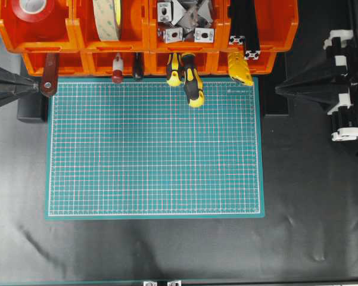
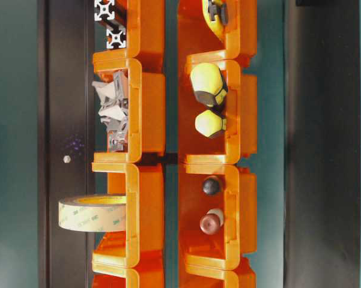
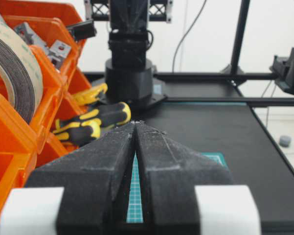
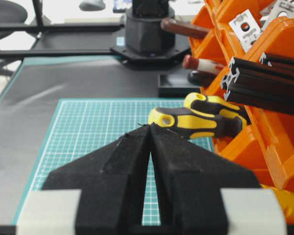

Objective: Pick vinyl tape from container rack with left arm.
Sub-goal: 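Move the left gripper toward the top-left orange bin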

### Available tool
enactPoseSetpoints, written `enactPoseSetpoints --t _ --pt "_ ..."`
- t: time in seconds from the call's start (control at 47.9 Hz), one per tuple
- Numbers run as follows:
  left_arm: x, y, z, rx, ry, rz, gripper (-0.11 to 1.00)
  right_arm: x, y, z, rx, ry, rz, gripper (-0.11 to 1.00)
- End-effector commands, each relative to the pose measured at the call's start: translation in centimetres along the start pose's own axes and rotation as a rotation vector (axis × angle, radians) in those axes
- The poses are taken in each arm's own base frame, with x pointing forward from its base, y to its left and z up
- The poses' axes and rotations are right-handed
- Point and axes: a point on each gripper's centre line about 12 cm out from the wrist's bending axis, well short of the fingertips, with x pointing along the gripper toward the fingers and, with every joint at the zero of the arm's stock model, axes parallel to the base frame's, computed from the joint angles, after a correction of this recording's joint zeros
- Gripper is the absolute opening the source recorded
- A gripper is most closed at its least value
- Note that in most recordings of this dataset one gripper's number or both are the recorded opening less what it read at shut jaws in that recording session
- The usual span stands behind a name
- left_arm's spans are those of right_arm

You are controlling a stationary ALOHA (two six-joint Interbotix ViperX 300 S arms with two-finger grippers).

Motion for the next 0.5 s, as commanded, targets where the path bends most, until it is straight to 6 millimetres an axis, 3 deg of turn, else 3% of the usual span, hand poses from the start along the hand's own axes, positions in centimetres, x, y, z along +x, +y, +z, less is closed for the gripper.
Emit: enactPoseSetpoints --t 0.0,0.083,0.167,0.48 --pt "0.6 0.0 3.1 0.015 -0.052 -0.006 0.05 0.2 -0.1 1.5 0.017 -0.040 -0.005 0.02" --pt "1.2 0.3 5.4 -0.009 -0.049 0.010 0.00 0.3 -0.2 1.7 0.019 -0.045 -0.008 0.10" --pt "1.8 0.4 7.0 -0.017 -0.006 0.018 0.00 0.3 -0.2 1.9 0.018 -0.049 -0.009 0.00" --pt "4.1 1.3 12.1 -0.018 0.333 0.074 0.00 0.3 -0.2 2.5 0.064 -0.048 -0.007 0.00"
